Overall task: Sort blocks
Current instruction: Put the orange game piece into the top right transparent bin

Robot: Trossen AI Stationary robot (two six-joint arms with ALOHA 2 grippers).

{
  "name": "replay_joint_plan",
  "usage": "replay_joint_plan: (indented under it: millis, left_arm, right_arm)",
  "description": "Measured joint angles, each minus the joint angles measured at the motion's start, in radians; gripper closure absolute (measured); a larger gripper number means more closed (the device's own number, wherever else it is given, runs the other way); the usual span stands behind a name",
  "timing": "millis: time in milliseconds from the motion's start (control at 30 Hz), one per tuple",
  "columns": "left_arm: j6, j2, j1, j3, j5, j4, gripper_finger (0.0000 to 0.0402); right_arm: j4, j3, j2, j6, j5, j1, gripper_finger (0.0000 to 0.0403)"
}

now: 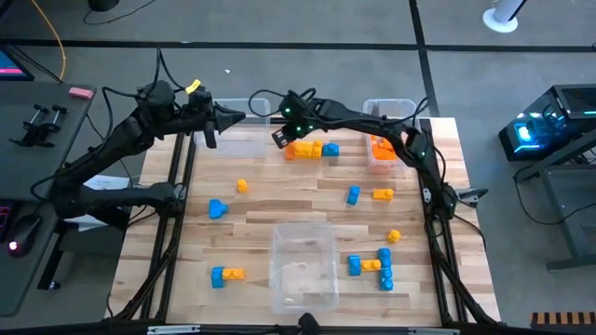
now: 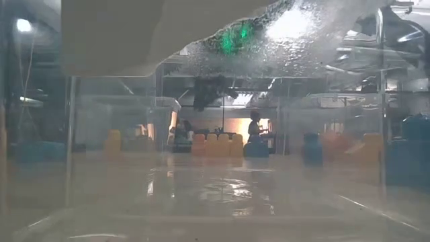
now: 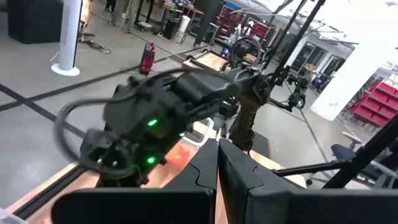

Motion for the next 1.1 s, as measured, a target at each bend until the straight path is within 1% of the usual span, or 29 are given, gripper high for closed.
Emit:
replay_joint_plan:
  millis: [33, 67, 133, 233, 267, 367, 433, 500, 600, 700, 800, 900, 967, 1100]
  left_arm:
    - [0.016, -0.001, 0.000, 0.000, 0.002, 0.000, 0.0401]
    - [0.034, -0.003, 0.000, 0.000, 0.004, 0.000, 0.0401]
    - [0.070, -0.007, 0.000, 0.000, 0.005, 0.001, 0.0401]
    - [0.103, -0.009, 0.000, 0.000, 0.006, 0.001, 0.0401]
    - [0.116, -0.011, 0.000, 0.000, 0.007, 0.000, 0.0401]
    - [0.147, -0.018, 0.000, 0.000, 0.007, 0.001, 0.0401]
    - [0.159, -0.021, 0.000, 0.000, 0.007, 0.001, 0.0401]
    - [0.166, -0.027, 0.001, 0.000, 0.007, 0.000, 0.0401]
    - [0.167, -0.037, 0.002, 0.000, 0.008, 0.000, 0.0401]
    - [0.189, -0.051, 0.003, 0.000, 0.014, -0.007, 0.0401]
    - [0.201, -0.069, 0.003, 0.000, 0.016, -0.007, 0.0401]
    - [0.202, -0.082, 0.003, 0.000, 0.016, -0.008, 0.0401]
    - [0.202, -0.091, 0.003, 0.000, 0.016, -0.007, 0.0401]
    - [0.202, -0.094, 0.003, 0.000, 0.016, -0.006, 0.0401]
  right_arm:
    - [0.019, 0.016, -0.002, 0.000, 0.021, 0.012, 0.0382]
    - [0.032, 0.035, -0.005, -0.004, 0.041, 0.023, 0.0391]
    - [0.024, 0.069, -0.008, 0.010, 0.093, 0.047, 0.0390]
    - [0.011, 0.072, -0.007, 0.076, 0.180, 0.085, 0.0399]
    - [0.003, 0.071, -0.005, 0.103, 0.218, 0.100, 0.0400]
    - [-0.009, 0.070, 0.005, 0.203, 0.389, 0.157, 0.0400]
    - [-0.034, 0.070, 0.023, 0.272, 0.479, 0.191, 0.0401]
    - [-0.032, 0.070, 0.053, 0.329, 0.529, 0.215, 0.0401]
    - [-0.042, 0.069, 0.116, 0.411, 0.554, 0.215, 0.0402]
    - [-0.039, 0.069, 0.166, 0.446, 0.590, 0.199, 0.0402]
    - [-0.034, 0.068, 0.182, 0.458, 0.637, 0.174, 0.0402]
    - [-0.022, 0.068, 0.180, 0.457, 0.652, 0.141, 0.0402]
    - [-0.013, 0.068, 0.180, 0.453, 0.646, 0.121, 0.0402]
    - [0.055, 0.070, 0.188, 0.412, 0.533, 0.095, 0.0402]
